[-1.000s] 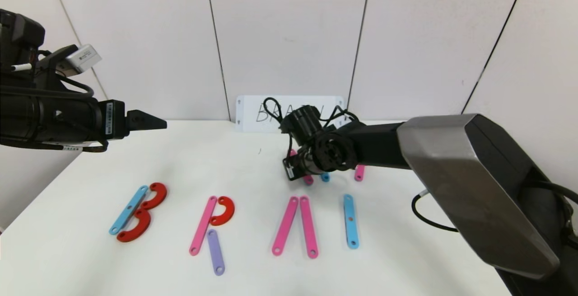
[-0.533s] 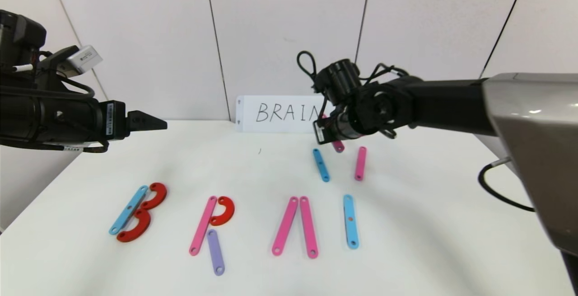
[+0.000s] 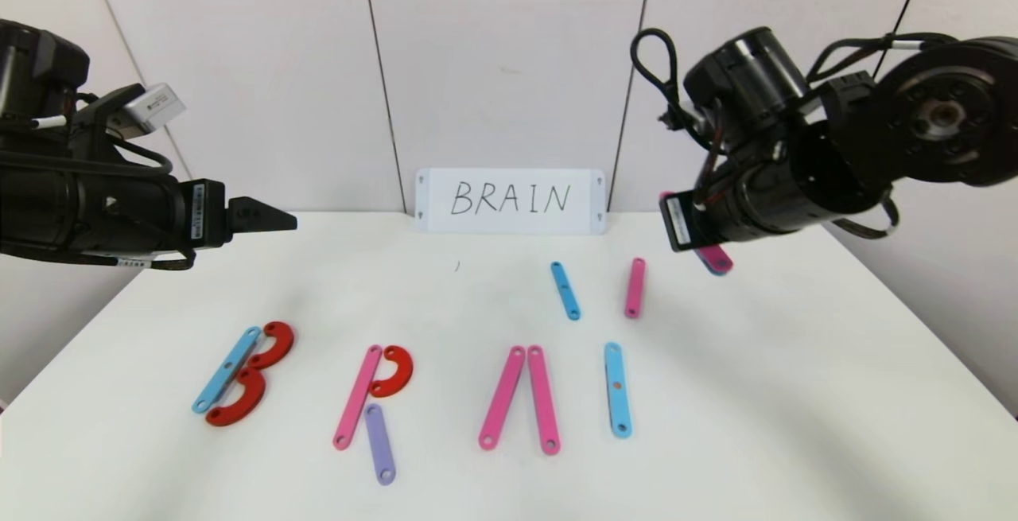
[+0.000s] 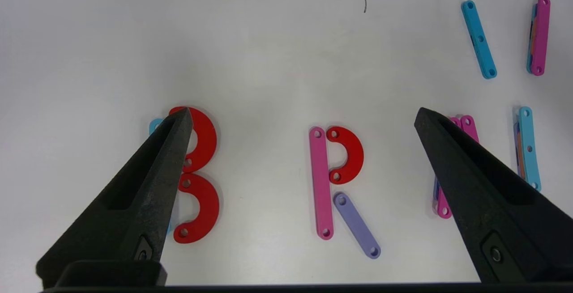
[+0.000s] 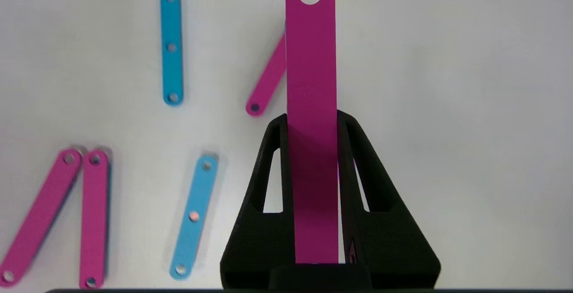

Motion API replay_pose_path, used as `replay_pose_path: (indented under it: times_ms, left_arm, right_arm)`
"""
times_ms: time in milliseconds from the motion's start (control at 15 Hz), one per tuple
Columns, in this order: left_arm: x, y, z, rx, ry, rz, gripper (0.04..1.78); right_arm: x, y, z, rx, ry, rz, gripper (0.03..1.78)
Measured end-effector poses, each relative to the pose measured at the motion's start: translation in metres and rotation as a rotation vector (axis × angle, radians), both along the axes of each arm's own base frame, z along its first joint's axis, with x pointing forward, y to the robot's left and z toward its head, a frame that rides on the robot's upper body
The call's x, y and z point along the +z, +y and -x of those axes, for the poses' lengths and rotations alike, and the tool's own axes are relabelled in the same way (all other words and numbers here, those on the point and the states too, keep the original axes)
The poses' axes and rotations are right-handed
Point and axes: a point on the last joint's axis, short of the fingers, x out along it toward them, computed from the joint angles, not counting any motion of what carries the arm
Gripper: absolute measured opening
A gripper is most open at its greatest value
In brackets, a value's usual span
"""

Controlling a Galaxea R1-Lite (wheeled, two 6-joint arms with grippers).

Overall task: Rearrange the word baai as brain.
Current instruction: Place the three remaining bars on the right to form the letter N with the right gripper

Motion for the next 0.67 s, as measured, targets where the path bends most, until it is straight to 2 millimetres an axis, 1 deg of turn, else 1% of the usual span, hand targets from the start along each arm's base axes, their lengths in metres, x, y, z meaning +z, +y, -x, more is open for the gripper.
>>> replay_pose_path:
  times_ms: [200, 333, 467, 600, 667]
  left_arm:
    - [0.000, 0.000, -0.001, 0.000, 0.002, 0.000, 1.73]
    - [-0.001, 0.000, -0.002, 0.001, 0.005, 0.000, 1.73]
    - [-0.002, 0.000, -0.003, 0.000, 0.008, 0.000, 1.73]
    - [-0.003, 0.000, -0.004, 0.000, 0.011, -0.001, 1.73]
    - [-0.003, 0.000, -0.004, -0.001, 0.013, 0.000, 1.73]
  right_arm:
    - [-0.027, -0.016, 0.033, -0.051, 0.094, 0.003, 0.30]
    - [-0.048, -0.022, 0.046, -0.083, 0.118, -0.015, 0.30]
    - [-0.069, -0.024, 0.050, -0.087, 0.107, -0.041, 0.30]
    - [-0.085, -0.021, 0.046, -0.087, 0.069, -0.082, 0.30]
    - [-0.090, -0.019, 0.044, -0.091, 0.060, -0.101, 0.30]
